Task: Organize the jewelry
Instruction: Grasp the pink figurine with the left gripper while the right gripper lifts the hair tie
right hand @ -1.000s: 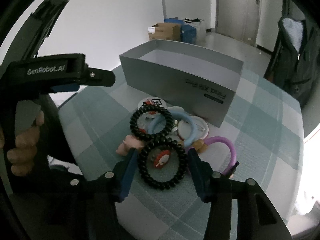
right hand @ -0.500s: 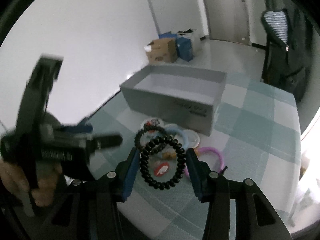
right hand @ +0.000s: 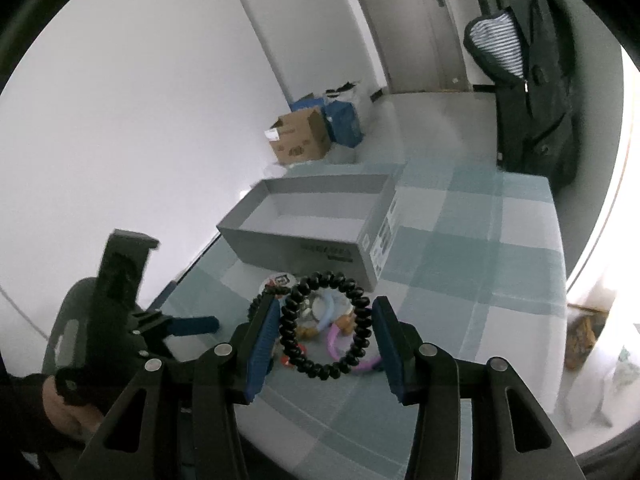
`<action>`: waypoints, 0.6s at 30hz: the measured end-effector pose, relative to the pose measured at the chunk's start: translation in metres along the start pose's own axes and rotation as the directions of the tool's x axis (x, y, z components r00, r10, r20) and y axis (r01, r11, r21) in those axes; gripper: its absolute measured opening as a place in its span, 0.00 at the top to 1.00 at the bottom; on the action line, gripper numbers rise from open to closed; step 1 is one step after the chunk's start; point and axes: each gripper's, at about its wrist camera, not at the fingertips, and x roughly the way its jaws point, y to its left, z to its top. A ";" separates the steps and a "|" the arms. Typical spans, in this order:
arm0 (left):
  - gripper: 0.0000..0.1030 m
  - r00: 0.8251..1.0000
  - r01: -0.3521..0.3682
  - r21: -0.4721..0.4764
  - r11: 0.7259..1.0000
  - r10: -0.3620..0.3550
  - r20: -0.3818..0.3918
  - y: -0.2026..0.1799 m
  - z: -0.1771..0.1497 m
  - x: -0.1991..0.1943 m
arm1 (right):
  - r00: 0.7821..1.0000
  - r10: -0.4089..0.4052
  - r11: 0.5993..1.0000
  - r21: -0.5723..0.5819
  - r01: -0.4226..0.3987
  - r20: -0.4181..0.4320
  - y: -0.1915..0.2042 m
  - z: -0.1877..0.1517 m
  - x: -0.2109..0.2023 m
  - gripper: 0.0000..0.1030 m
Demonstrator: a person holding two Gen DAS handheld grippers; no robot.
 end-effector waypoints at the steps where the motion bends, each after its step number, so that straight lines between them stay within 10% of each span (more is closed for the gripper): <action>1: 0.27 1.000 -0.016 0.020 1.000 0.016 0.001 -0.002 0.000 0.000 | 1.000 0.000 1.000 0.002 0.000 0.003 -0.001 0.001 0.000 0.54; 9: 0.77 1.000 0.010 0.098 0.995 -0.011 0.011 -0.015 -0.001 -0.005 | 1.000 0.006 0.999 0.032 -0.007 0.016 -0.009 0.002 -0.006 0.53; 18: 0.77 0.993 0.121 0.101 0.987 -0.121 -0.007 -0.018 -0.001 -0.014 | 1.000 0.017 0.998 0.053 -0.018 0.013 -0.011 0.002 -0.006 0.54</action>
